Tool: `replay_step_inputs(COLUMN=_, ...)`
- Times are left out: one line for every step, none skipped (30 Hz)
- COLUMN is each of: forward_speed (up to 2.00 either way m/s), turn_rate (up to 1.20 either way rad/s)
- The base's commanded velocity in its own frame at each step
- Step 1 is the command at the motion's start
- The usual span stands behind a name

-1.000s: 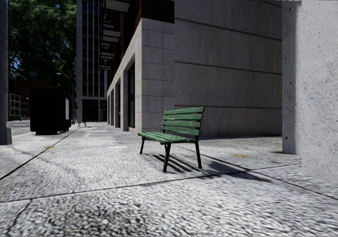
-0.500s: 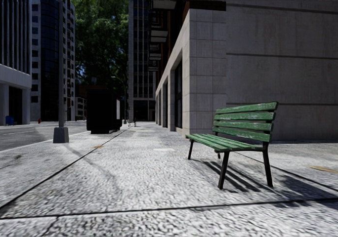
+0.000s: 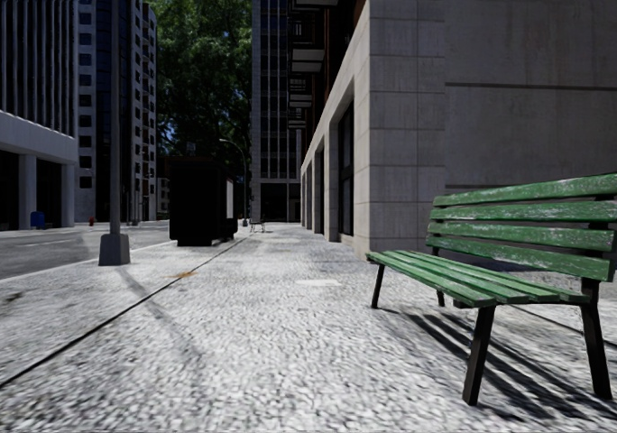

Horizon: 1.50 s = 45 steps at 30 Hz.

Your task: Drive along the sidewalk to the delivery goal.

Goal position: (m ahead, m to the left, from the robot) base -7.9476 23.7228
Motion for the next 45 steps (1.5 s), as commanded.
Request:
replay_step_inputs(forward_speed=2.00, turn_rate=0.00)
replay_step_inputs(forward_speed=2.00, turn_rate=0.00)
replay_step_inputs(forward_speed=2.00, turn_rate=0.00)
replay_step_inputs(forward_speed=2.00, turn_rate=0.00)
replay_step_inputs(forward_speed=2.00, turn_rate=0.00)
replay_step_inputs(forward_speed=2.00, turn_rate=0.00)
replay_step_inputs(forward_speed=2.00, turn_rate=0.00)
replay_step_inputs(forward_speed=2.00, turn_rate=0.00)
replay_step_inputs(forward_speed=2.00, turn_rate=0.00)
replay_step_inputs(forward_speed=2.00, turn_rate=0.00)
replay_step_inputs(forward_speed=2.00, turn_rate=0.00)
replay_step_inputs(forward_speed=2.00, turn_rate=0.00)
replay_step_inputs(forward_speed=2.00, turn_rate=0.00)
replay_step_inputs(forward_speed=2.00, turn_rate=0.00)
replay_step_inputs(forward_speed=2.00, turn_rate=0.06)
replay_step_inputs(forward_speed=2.00, turn_rate=0.15)
replay_step_inputs(forward_speed=2.00, turn_rate=0.15)
replay_step_inputs(forward_speed=2.00, turn_rate=0.25)
replay_step_inputs(forward_speed=2.00, turn_rate=0.35)
replay_step_inputs(forward_speed=2.00, turn_rate=0.46)
replay_step_inputs(forward_speed=2.00, turn_rate=0.46)
replay_step_inputs(forward_speed=2.00, turn_rate=0.52)
replay_step_inputs(forward_speed=2.00, turn_rate=0.55)
replay_step_inputs(forward_speed=2.00, turn_rate=0.55)
replay_step_inputs(forward_speed=2.00, turn_rate=0.55)
replay_step_inputs(forward_speed=2.00, turn_rate=0.55)
replay_step_inputs(forward_speed=2.00, turn_rate=0.55)
replay_step_inputs(forward_speed=2.00, turn_rate=0.03)
replay_step_inputs(forward_speed=2.00, turn_rate=0.00)
replay_step_inputs(forward_speed=2.00, turn_rate=0.00)
replay_step_inputs(forward_speed=2.00, turn_rate=0.00)
replay_step_inputs(forward_speed=2.00, turn_rate=0.00)
replay_step_inputs(forward_speed=2.00, turn_rate=0.00)
replay_step_inputs(forward_speed=2.00, turn_rate=0.00)
replay_step_inputs(forward_speed=2.00, turn_rate=0.00)
replay_step_inputs(forward_speed=2.00, turn_rate=0.00)
replay_step_inputs(forward_speed=2.00, turn_rate=0.00)
replay_step_inputs(forward_speed=2.00, turn_rate=0.00)
replay_step_inputs(forward_speed=2.00, turn_rate=0.00)
replay_step_inputs(forward_speed=2.00, turn_rate=0.00)
replay_step_inputs(forward_speed=2.00, turn_rate=0.00)
replay_step_inputs(forward_speed=2.00, turn_rate=0.00)
replay_step_inputs(forward_speed=2.00, turn_rate=0.00)
replay_step_inputs(forward_speed=2.00, turn_rate=0.00)
replay_step_inputs(forward_speed=2.00, turn_rate=0.00)
